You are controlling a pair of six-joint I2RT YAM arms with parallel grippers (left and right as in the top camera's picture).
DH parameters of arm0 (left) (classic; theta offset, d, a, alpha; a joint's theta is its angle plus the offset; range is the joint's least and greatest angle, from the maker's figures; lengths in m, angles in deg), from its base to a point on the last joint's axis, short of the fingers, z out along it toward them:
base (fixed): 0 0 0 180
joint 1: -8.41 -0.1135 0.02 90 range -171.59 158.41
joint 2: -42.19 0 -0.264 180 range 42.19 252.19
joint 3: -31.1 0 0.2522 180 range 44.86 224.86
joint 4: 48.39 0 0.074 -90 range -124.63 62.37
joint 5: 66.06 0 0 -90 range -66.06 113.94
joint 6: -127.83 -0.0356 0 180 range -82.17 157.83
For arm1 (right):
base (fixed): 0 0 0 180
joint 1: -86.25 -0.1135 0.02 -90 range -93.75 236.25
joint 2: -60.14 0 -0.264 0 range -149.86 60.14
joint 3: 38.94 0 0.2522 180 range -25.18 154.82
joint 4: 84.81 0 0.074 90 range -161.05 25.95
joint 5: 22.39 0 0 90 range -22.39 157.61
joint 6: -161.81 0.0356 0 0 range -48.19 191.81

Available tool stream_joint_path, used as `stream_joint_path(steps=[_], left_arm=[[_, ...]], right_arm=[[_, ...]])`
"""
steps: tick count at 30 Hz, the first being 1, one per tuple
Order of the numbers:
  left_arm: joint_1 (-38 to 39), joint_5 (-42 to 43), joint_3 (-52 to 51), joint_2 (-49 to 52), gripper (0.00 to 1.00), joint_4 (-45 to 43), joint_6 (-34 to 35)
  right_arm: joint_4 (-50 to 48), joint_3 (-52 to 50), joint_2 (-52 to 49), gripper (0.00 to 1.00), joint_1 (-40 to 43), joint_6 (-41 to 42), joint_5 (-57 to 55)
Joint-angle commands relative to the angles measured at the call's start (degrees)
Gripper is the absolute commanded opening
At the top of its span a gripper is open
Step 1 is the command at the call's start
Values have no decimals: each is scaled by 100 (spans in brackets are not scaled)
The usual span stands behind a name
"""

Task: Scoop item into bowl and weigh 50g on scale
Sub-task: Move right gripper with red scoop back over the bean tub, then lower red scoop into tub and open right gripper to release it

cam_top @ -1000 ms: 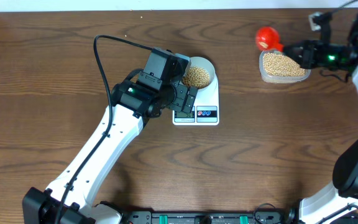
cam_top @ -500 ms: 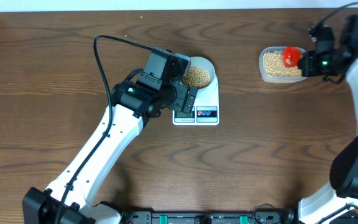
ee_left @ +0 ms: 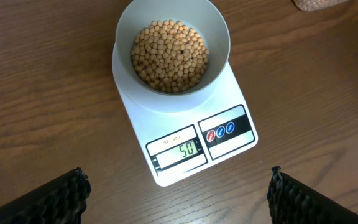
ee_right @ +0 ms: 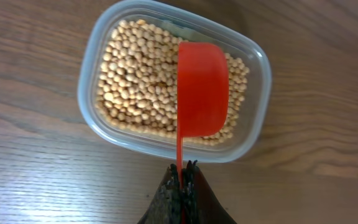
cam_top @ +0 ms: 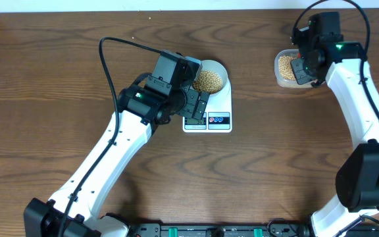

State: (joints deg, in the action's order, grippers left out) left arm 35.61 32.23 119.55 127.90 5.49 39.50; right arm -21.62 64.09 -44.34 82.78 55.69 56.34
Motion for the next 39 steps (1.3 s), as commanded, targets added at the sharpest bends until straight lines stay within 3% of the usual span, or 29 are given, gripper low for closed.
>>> stream_joint_path(steps=[1,8,12,15,20,26,30,39], left_arm=[[-13,7,0,-74,94,17,13],[-13,7,0,-74,94,17,13],[-13,7,0,-74,94,17,13],[-13,9,0,-74,94,17,13],[-13,7,0,-74,94,17,11],[-13,7,0,-74,94,17,11],[-13,7,0,-74,94,17,11],[-13,7,0,-74,94,17,11]], right_arm=[[-9,-2,155,1,-76,35,-487],[-61,-2,227,1,173,1364,-289],[-120,-4,262,1,431,2450,1106],[-223,-17,219,1,564,3755,1847],[-225,-35,173,2,564,5821,1585],[-225,-52,170,3,562,7331,1591],[-234,-52,170,14,562,7803,1585],[-479,-55,-7,14,562,7844,1613]])
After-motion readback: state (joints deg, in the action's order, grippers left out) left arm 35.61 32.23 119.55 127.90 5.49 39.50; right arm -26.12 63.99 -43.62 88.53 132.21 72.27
